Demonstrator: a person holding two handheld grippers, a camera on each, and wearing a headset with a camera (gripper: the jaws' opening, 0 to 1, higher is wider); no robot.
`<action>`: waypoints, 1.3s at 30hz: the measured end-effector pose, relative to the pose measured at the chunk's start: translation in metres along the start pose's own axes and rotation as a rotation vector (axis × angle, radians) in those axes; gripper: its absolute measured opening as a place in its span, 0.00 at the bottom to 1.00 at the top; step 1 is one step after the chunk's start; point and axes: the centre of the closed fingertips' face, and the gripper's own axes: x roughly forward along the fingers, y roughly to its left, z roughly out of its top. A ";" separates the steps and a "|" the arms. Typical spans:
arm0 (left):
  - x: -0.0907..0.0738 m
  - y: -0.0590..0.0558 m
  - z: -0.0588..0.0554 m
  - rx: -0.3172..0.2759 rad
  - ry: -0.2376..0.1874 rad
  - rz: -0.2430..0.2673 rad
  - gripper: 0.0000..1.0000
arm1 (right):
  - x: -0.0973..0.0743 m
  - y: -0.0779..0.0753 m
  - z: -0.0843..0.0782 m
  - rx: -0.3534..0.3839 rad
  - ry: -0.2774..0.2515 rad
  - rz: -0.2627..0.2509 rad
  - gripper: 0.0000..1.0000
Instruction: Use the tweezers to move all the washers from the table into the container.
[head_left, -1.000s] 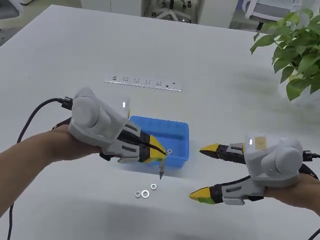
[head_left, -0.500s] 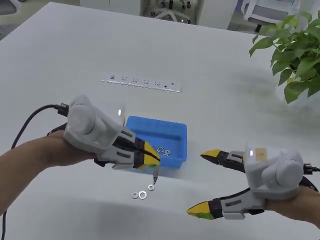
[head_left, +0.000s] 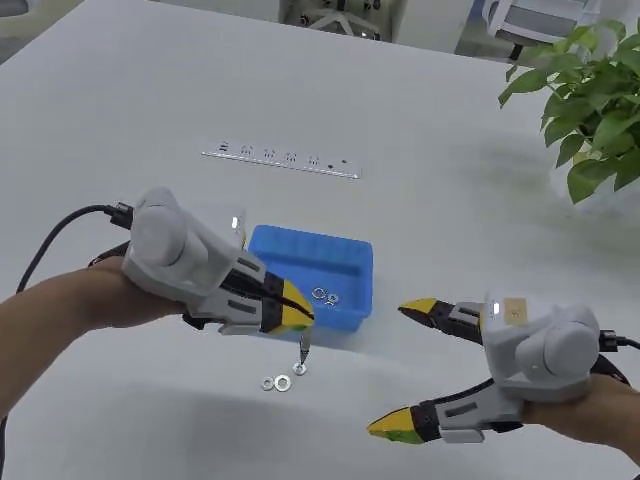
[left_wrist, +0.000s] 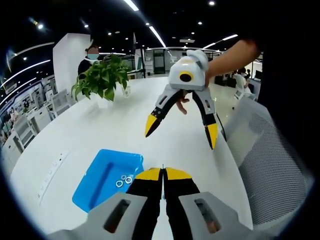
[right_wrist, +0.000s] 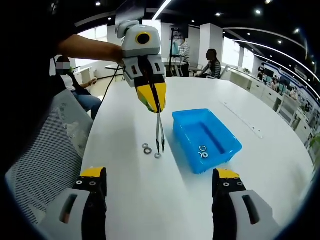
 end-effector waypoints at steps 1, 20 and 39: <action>0.000 0.000 -0.001 0.000 0.000 0.000 0.04 | 0.000 0.000 0.000 0.001 0.002 0.000 0.87; 0.000 0.000 -0.008 -0.007 -0.008 0.009 0.04 | 0.004 0.003 0.001 0.001 0.010 0.009 0.85; -0.001 0.002 -0.010 -0.009 -0.004 -0.001 0.04 | 0.013 -0.002 0.009 -0.044 0.003 0.044 0.79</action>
